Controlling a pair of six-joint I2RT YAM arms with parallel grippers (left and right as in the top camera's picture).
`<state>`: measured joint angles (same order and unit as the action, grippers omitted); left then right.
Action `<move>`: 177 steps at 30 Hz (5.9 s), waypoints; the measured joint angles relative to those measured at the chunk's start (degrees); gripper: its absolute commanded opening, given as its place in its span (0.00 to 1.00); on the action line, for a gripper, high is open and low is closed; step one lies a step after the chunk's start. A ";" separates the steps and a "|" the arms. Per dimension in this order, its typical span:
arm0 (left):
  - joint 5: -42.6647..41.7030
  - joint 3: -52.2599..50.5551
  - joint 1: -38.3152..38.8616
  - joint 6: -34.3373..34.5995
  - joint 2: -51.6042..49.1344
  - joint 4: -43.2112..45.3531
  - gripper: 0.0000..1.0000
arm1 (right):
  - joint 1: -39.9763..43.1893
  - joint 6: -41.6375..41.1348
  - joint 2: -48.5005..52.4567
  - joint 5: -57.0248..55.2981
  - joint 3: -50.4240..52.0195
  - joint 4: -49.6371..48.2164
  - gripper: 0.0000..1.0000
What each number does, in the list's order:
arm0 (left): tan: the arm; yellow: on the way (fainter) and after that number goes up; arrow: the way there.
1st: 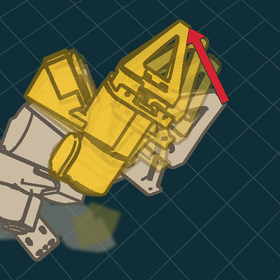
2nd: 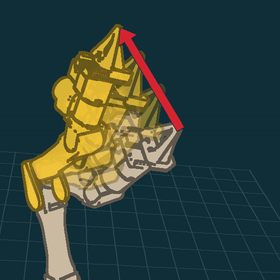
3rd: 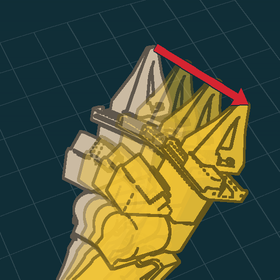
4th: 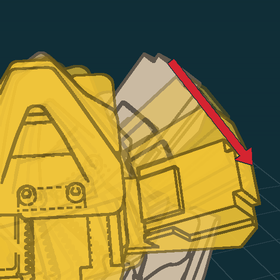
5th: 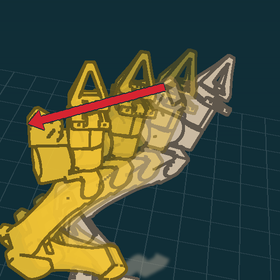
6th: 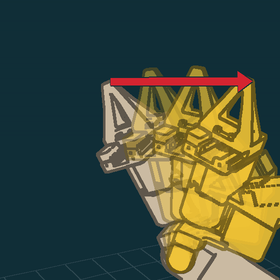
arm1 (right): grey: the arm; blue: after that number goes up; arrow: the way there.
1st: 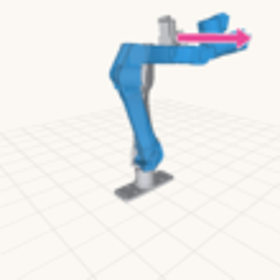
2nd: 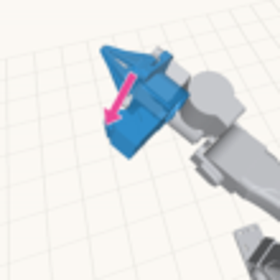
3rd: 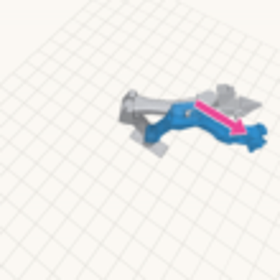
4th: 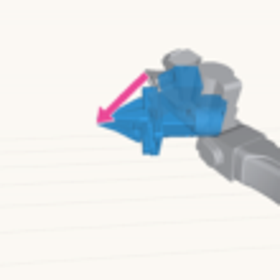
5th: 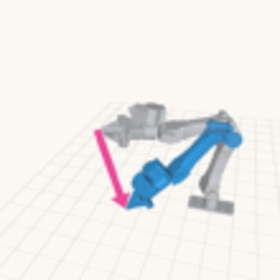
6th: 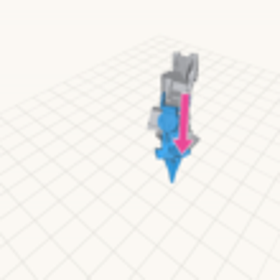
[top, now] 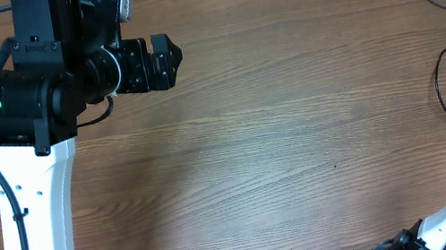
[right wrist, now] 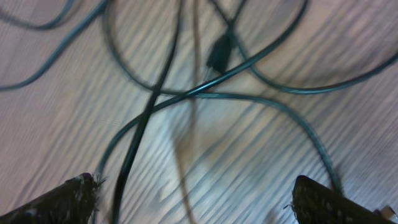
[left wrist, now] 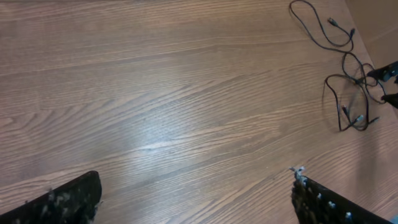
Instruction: Untangle cables
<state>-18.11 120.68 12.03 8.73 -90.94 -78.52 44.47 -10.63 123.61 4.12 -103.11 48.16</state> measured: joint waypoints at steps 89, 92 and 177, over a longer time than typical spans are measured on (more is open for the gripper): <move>31.87 -57.16 3.65 -11.87 79.91 58.62 1.00 | -48.19 3.89 -123.16 7.21 86.18 -75.78 1.00; 31.87 -58.18 3.65 -11.89 79.91 59.43 1.00 | -48.22 2.32 -123.16 6.54 93.83 -84.80 1.00; 31.67 -60.43 3.65 -13.62 81.85 60.94 1.00 | -48.22 1.73 -115.97 3.32 102.07 -43.71 1.00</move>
<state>13.56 60.25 15.68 -4.89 -9.08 -17.58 -3.75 -8.91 7.64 7.44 -1.04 4.45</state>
